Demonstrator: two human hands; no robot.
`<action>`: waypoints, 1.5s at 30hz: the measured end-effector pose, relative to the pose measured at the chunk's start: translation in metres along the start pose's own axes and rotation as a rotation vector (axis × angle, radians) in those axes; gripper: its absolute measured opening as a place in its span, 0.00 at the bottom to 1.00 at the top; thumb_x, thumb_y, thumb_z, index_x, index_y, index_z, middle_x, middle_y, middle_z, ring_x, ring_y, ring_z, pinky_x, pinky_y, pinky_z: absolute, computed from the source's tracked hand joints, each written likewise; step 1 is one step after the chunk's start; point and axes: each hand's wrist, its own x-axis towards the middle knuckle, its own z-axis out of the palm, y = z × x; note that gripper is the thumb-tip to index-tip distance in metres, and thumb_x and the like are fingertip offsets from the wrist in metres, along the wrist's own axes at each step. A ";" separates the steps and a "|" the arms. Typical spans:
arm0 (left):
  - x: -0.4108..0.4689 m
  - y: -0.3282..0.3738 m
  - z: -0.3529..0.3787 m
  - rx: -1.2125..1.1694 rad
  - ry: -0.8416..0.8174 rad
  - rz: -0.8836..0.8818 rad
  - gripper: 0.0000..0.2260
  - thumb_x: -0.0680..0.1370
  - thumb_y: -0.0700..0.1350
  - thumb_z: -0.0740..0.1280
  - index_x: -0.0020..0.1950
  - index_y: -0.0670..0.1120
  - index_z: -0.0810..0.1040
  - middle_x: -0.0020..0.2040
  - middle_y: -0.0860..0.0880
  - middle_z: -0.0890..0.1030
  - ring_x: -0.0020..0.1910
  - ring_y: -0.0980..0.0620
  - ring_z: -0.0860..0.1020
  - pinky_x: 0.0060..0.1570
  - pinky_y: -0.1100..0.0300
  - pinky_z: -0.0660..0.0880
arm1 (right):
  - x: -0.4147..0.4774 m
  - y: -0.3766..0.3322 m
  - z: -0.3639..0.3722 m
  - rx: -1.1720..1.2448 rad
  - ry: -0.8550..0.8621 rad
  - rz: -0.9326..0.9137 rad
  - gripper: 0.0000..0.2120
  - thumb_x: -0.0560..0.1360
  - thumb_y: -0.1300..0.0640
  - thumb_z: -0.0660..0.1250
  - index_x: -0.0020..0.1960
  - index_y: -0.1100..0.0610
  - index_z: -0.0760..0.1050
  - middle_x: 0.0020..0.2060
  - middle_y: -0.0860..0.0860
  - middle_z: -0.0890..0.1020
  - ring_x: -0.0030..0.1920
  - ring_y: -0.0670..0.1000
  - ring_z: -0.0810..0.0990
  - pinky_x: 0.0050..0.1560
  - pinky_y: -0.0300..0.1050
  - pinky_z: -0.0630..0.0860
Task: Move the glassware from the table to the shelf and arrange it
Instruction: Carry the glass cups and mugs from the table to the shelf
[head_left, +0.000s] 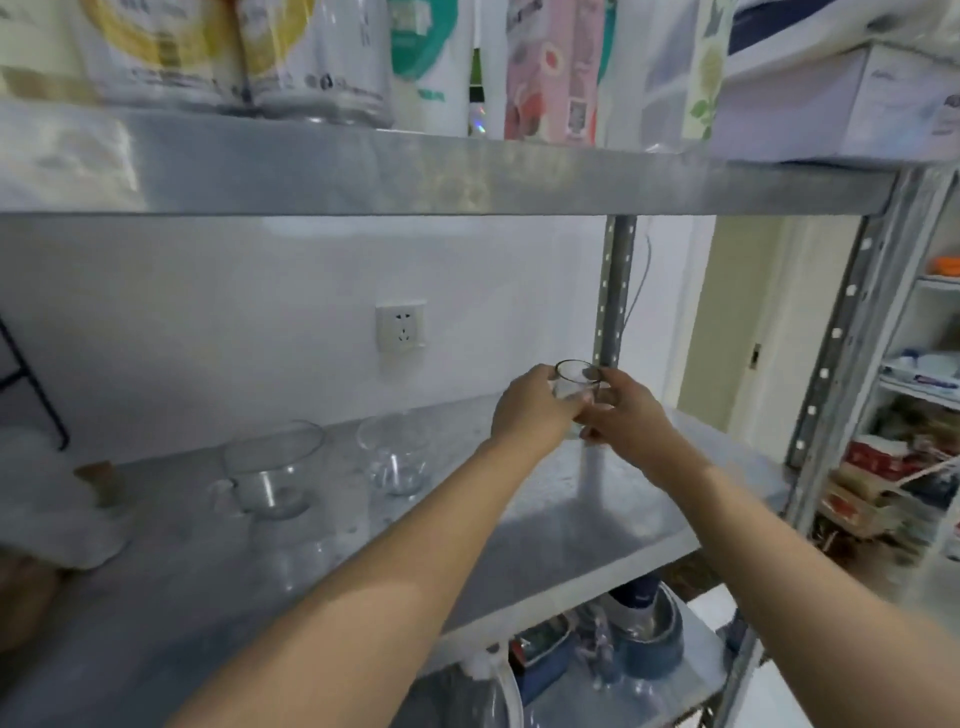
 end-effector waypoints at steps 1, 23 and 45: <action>0.004 -0.008 -0.003 0.003 0.030 -0.023 0.19 0.75 0.54 0.69 0.63 0.48 0.76 0.57 0.49 0.81 0.56 0.48 0.79 0.51 0.57 0.74 | 0.006 0.000 0.011 -0.004 -0.028 -0.009 0.21 0.76 0.62 0.69 0.67 0.57 0.70 0.51 0.56 0.81 0.38 0.54 0.81 0.43 0.48 0.82; 0.017 -0.068 -0.008 -0.015 0.185 -0.416 0.24 0.72 0.51 0.66 0.66 0.44 0.72 0.60 0.44 0.80 0.56 0.44 0.79 0.58 0.50 0.77 | 0.065 0.042 0.097 0.037 -0.315 -0.008 0.21 0.72 0.76 0.58 0.61 0.61 0.71 0.33 0.55 0.80 0.33 0.57 0.78 0.40 0.55 0.79; 0.004 -0.055 -0.009 -0.053 0.204 -0.396 0.24 0.75 0.48 0.67 0.69 0.41 0.69 0.64 0.42 0.76 0.52 0.46 0.79 0.42 0.59 0.72 | 0.047 0.036 0.090 0.045 -0.289 -0.010 0.24 0.75 0.70 0.63 0.69 0.59 0.68 0.39 0.54 0.80 0.36 0.53 0.80 0.38 0.49 0.80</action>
